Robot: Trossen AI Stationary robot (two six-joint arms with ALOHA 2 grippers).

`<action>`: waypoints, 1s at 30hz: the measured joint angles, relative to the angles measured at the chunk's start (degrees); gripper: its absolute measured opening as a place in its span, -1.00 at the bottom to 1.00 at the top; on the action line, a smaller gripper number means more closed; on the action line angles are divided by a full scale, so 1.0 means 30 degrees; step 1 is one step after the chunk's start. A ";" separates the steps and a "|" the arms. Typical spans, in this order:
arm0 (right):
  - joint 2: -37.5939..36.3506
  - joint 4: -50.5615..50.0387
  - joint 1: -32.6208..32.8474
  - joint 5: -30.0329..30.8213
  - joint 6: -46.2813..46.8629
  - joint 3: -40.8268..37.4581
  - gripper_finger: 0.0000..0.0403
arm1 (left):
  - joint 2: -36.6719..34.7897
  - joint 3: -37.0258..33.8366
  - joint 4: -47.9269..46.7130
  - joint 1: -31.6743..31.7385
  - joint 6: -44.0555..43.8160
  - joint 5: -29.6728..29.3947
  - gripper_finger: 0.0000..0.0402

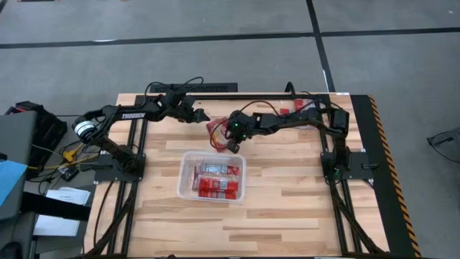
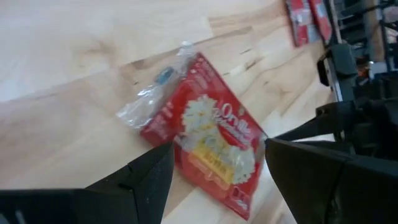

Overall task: Sort popcorn bags into baskets
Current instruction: Put the red popcorn bag into the container

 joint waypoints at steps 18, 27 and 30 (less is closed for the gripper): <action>-0.0808 -0.3725 -0.0493 0.0020 -0.1764 -0.0811 -0.94 | 0.0007 0.0000 -0.1382 -0.0204 0.0764 0.0165 0.20; -0.0892 -0.2683 -0.0916 -0.0007 -0.2100 -0.0797 -0.89 | 0.0015 0.0000 -0.1627 -0.0204 0.0843 -0.0060 0.20; -0.1377 -0.2587 -0.0626 -0.0401 -0.2091 -0.0819 -0.92 | 0.0022 0.0000 -0.2129 -0.0209 0.1129 -0.0047 0.20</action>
